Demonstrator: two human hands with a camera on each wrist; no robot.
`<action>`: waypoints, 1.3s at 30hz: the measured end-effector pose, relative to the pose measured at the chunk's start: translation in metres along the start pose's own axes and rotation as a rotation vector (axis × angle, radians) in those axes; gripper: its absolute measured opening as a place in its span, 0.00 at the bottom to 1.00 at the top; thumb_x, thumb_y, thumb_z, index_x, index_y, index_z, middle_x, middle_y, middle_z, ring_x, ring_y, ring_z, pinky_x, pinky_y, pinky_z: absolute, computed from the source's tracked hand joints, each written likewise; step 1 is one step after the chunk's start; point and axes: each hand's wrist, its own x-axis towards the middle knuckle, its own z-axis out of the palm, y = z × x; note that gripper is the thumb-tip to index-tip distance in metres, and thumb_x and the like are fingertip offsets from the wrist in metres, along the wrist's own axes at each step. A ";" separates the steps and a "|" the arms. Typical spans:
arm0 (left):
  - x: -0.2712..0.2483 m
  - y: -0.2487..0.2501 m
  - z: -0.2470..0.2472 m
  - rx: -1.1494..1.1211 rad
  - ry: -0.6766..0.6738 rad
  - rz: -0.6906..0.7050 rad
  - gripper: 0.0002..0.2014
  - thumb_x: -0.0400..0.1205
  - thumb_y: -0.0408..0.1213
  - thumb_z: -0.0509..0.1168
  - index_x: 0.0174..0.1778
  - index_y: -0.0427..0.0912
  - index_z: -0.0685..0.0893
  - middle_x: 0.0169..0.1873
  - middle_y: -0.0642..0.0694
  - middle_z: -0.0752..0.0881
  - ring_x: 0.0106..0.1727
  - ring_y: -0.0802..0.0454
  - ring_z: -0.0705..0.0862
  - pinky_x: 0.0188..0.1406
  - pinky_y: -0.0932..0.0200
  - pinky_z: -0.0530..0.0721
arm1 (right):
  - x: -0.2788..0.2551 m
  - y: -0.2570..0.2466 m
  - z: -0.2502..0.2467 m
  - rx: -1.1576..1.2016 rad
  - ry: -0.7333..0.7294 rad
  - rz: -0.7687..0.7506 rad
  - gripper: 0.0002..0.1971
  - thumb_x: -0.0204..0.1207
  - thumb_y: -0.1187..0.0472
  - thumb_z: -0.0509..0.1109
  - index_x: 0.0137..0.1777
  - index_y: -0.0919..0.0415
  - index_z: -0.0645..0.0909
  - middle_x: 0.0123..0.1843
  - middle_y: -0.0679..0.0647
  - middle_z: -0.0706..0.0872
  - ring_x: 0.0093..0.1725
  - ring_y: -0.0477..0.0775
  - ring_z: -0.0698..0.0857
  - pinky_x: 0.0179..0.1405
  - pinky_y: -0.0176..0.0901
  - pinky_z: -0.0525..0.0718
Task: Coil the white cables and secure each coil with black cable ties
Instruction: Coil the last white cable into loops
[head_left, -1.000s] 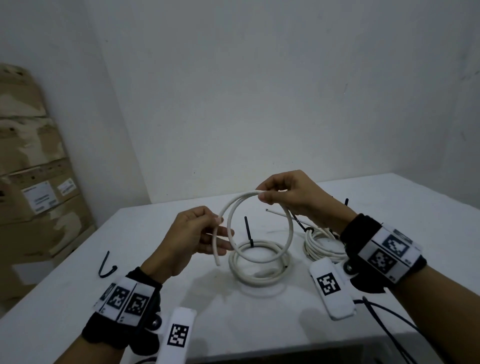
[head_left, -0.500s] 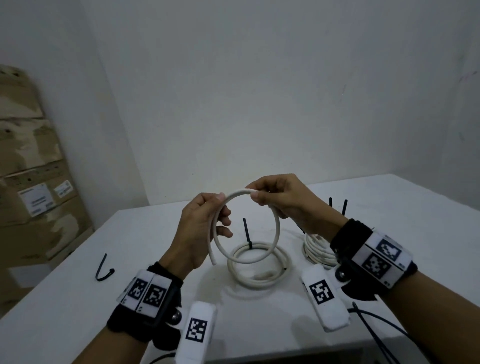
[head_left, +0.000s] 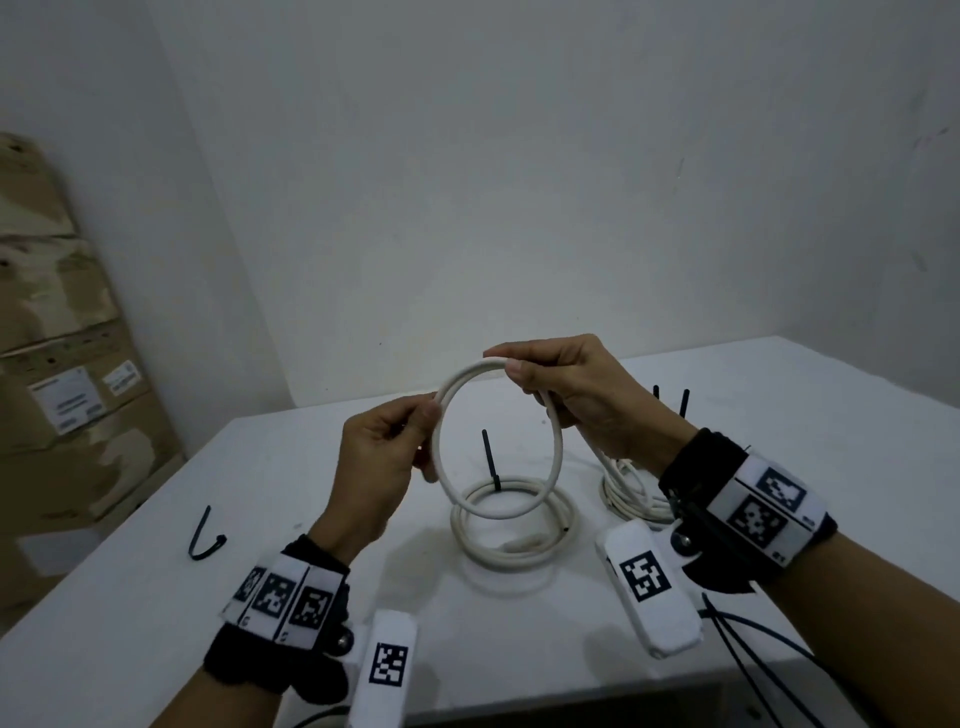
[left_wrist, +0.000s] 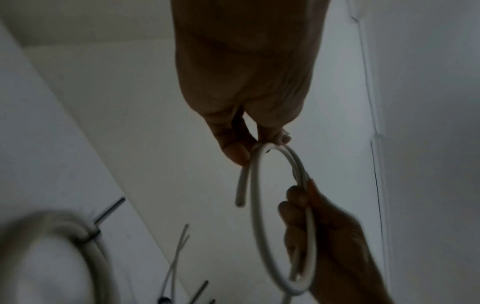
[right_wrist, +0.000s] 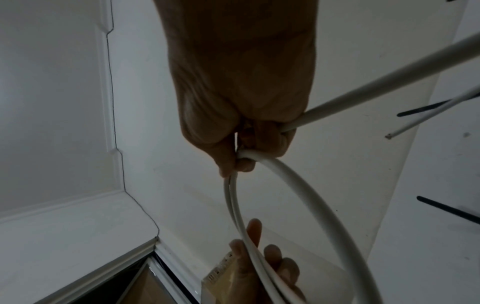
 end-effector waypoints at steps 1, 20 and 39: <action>-0.002 0.000 0.003 -0.046 0.029 -0.056 0.10 0.76 0.42 0.67 0.45 0.42 0.90 0.27 0.46 0.87 0.26 0.51 0.79 0.22 0.59 0.79 | 0.000 0.001 0.001 -0.005 0.010 -0.004 0.10 0.78 0.64 0.69 0.56 0.60 0.87 0.27 0.49 0.73 0.25 0.46 0.62 0.20 0.34 0.60; -0.002 0.013 0.000 -0.295 -0.185 -0.431 0.04 0.79 0.26 0.62 0.42 0.37 0.81 0.29 0.43 0.81 0.30 0.49 0.82 0.29 0.56 0.84 | 0.003 0.006 0.014 -0.372 0.131 -0.163 0.10 0.78 0.61 0.70 0.56 0.55 0.88 0.40 0.58 0.91 0.43 0.69 0.84 0.47 0.49 0.85; 0.020 0.026 0.005 -0.169 -0.045 -0.266 0.08 0.85 0.34 0.62 0.45 0.35 0.83 0.17 0.53 0.63 0.15 0.59 0.59 0.14 0.70 0.57 | -0.002 0.011 0.015 -0.488 -0.098 -0.041 0.18 0.74 0.63 0.73 0.61 0.48 0.80 0.31 0.52 0.86 0.21 0.42 0.75 0.19 0.33 0.72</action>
